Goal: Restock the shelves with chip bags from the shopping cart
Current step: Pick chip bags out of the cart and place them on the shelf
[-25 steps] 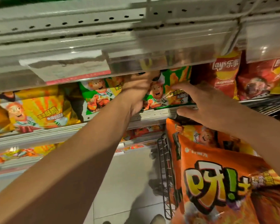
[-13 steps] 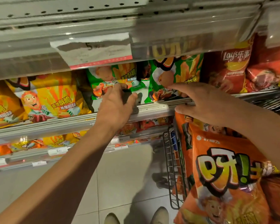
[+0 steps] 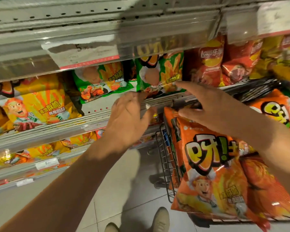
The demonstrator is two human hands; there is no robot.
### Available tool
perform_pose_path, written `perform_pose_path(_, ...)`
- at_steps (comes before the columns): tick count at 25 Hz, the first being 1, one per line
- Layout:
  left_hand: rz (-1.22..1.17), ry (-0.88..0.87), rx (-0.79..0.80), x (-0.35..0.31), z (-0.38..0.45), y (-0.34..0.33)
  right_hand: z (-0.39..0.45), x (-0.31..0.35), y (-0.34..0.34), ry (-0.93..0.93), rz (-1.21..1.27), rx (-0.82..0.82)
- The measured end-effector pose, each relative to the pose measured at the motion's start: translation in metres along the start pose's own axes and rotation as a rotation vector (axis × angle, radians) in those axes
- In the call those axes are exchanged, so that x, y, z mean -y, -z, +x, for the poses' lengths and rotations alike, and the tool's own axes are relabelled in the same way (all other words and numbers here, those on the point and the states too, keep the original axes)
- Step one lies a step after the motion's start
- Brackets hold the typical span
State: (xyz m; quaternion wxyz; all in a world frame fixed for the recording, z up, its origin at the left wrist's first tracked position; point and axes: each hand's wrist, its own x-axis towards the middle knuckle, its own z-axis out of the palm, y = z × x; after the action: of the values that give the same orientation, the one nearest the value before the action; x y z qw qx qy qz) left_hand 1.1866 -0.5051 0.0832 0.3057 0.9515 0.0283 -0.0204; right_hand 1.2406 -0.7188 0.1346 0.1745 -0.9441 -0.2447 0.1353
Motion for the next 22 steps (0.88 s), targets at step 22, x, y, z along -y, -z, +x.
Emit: perform_pose_path(22, -0.085, -0.447, 0.254, -0.278, 0.055, -0.094, -0.288, -0.184, 0.091, -0.724, 0.061, -0.563)
